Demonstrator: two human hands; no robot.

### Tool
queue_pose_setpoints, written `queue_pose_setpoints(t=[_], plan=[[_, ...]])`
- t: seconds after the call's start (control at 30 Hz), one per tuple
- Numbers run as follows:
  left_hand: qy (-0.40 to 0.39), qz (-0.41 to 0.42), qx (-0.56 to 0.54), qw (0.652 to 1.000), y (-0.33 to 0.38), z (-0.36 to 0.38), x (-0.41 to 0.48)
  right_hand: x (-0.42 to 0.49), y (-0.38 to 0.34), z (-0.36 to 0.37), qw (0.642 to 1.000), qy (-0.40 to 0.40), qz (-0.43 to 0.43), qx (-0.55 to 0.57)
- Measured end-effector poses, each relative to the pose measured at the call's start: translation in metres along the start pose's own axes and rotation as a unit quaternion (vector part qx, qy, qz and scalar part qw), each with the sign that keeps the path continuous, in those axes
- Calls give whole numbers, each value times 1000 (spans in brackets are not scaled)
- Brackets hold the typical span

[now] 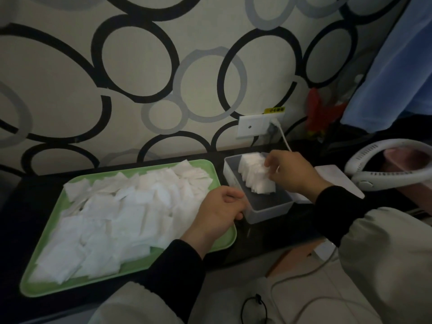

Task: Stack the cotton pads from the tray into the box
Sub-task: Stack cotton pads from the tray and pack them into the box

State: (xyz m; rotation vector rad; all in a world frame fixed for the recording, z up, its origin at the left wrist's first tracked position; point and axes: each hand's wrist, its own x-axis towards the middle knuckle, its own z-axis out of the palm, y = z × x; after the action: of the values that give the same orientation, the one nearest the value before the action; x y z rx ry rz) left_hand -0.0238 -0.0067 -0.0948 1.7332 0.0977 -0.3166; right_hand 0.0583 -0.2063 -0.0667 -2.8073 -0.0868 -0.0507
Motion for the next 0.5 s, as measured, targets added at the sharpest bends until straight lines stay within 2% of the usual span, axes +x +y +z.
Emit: queue_pose_setpoints(t=[0.17, 0.3, 0.4, 0.5], plan=[[16, 8, 20, 1000, 4, -18, -11, -15, -3, -10, 999, 38, -5, 22], [31, 16, 20, 999, 9, -43, -27, -33, -32, -18, 994, 68, -28, 87], [50, 19, 37, 998, 9, -65, -40, -50, -73, -19, 984, 45, -42, 168], [92, 25, 79, 992, 3, -89, -50, -64, -113, -6, 980, -29, -53, 192]])
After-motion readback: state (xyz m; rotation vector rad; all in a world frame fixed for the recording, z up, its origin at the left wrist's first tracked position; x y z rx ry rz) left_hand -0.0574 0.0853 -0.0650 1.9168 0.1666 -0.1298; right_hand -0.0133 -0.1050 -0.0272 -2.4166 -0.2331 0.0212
